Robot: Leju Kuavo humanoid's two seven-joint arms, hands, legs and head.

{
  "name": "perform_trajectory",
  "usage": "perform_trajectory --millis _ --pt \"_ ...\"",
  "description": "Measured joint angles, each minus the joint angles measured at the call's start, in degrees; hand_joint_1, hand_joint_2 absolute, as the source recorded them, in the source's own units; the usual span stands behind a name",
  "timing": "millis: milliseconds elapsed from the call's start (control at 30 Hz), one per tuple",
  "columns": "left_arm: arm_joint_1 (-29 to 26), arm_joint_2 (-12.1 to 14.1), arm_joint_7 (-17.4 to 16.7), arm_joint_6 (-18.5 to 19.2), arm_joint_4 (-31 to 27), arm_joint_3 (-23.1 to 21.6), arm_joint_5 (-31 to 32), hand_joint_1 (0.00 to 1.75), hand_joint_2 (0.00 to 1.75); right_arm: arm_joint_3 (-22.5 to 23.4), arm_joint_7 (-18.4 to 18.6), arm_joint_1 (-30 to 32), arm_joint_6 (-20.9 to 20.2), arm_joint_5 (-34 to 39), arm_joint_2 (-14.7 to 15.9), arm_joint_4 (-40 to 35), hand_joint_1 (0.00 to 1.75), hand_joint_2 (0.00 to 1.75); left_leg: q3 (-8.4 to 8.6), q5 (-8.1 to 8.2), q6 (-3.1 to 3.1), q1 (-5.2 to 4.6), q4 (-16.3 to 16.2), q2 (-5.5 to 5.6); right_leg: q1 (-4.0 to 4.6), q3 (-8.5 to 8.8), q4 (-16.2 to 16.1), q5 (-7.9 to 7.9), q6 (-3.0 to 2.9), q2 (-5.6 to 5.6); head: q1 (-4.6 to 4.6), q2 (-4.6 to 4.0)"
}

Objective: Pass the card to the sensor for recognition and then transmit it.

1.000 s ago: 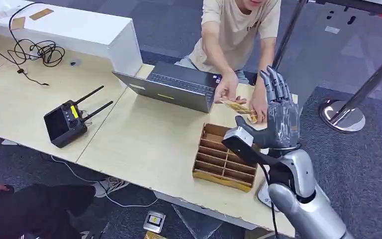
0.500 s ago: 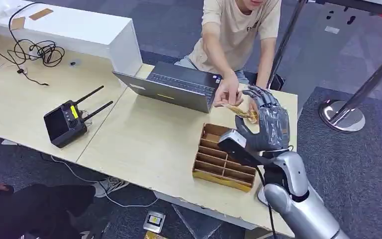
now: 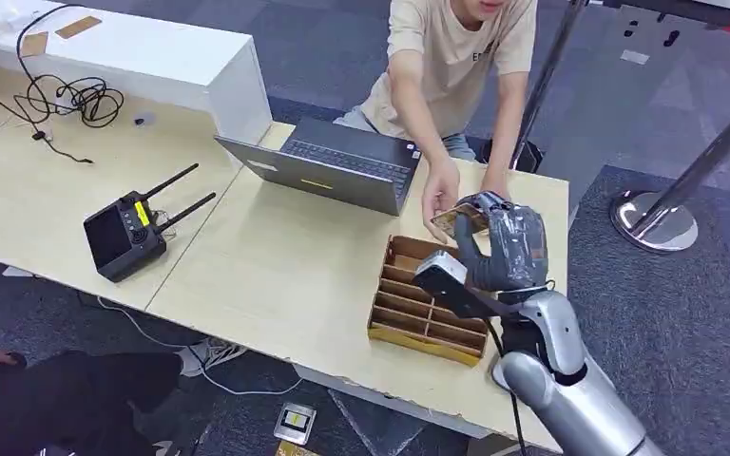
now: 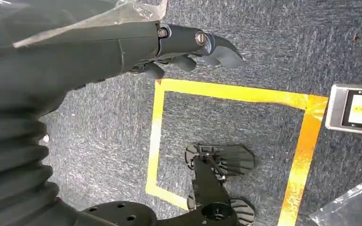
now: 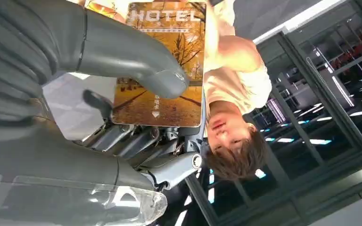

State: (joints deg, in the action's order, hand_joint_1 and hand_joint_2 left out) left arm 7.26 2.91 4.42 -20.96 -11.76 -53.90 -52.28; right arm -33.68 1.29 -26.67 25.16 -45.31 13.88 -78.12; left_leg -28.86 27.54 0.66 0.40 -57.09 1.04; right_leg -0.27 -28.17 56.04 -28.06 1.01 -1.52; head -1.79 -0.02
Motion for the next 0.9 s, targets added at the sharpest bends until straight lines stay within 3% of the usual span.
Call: perform_trajectory --millis 233,467,733,900 --pt "0.00 0.00 0.24 -0.13 0.00 -0.04 0.00 0.00 0.00 0.02 -0.83 0.18 0.15 2.67 0.00 0.13 1.75 1.75 0.02 0.00 0.00 0.00 0.00 0.00 0.00 0.00 0.00 0.00 0.00 0.00 0.00 0.00" --pt "-0.13 0.04 0.61 -0.33 0.02 -0.07 -0.63 0.00 0.00 1.62 -1.97 1.95 -1.42 13.63 0.64 -1.95 1.75 1.75 0.04 0.00 0.00 0.00 -0.01 0.00 0.00 0.00 0.00 0.00 0.00 0.00 0.02 0.00" --pt "-0.39 0.09 1.27 -0.87 0.17 -0.07 -1.90 0.00 0.00 8.24 -2.08 7.60 -6.71 31.98 4.42 -10.23 1.75 1.75 0.06 0.00 0.00 -0.01 -0.04 0.01 -0.02 -0.01 -0.02 0.00 0.00 0.00 0.00 0.00" --pt "-0.58 0.11 1.20 -1.18 0.26 -0.07 -2.47 0.00 0.00 13.96 -1.75 11.78 -7.87 36.50 7.65 -14.88 1.75 1.75 0.05 0.00 0.00 -0.02 -0.05 -0.01 -0.02 0.00 -0.02 0.02 0.02 0.02 0.02 0.00"
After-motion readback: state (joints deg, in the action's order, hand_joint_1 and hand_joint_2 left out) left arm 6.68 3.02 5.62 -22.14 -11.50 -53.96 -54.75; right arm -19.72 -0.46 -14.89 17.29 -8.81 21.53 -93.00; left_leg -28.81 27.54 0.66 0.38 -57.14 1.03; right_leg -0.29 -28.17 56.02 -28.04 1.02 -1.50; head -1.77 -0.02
